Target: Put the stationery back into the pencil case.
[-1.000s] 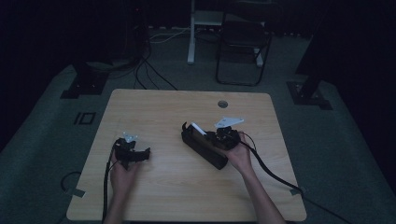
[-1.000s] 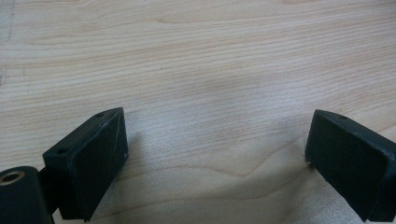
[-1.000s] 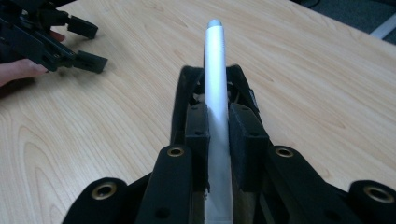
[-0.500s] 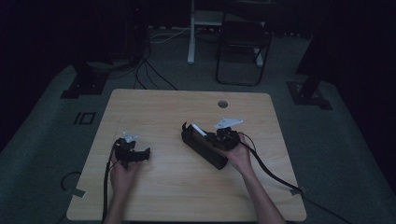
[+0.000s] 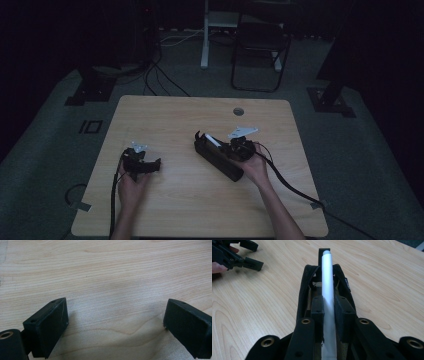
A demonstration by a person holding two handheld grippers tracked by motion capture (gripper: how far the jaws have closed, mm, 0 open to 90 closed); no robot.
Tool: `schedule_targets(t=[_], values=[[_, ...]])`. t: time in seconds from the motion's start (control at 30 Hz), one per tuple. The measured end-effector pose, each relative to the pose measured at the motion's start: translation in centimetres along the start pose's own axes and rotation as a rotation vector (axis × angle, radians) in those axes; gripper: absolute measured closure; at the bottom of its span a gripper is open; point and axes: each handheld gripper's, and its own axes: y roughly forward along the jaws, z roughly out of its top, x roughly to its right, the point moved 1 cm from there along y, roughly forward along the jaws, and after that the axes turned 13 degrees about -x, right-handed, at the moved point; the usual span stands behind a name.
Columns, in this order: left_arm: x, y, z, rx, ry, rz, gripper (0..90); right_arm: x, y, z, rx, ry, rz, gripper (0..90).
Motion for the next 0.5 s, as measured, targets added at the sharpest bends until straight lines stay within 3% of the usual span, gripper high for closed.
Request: schedule_targets(t=[0.27, 0.5], values=[[-0.01, 0.0, 0.0, -0.001, 0.001, 0.0, 6.2, 0.05, 0.44, -0.05, -0.015, 0.003, 0.0, 78.3], [0.01, 0.0, 0.0, 0.0, 0.0, -0.001, 6.2, -0.05, -0.33, -0.02, 0.02, 0.014, -0.007, 59.2]])
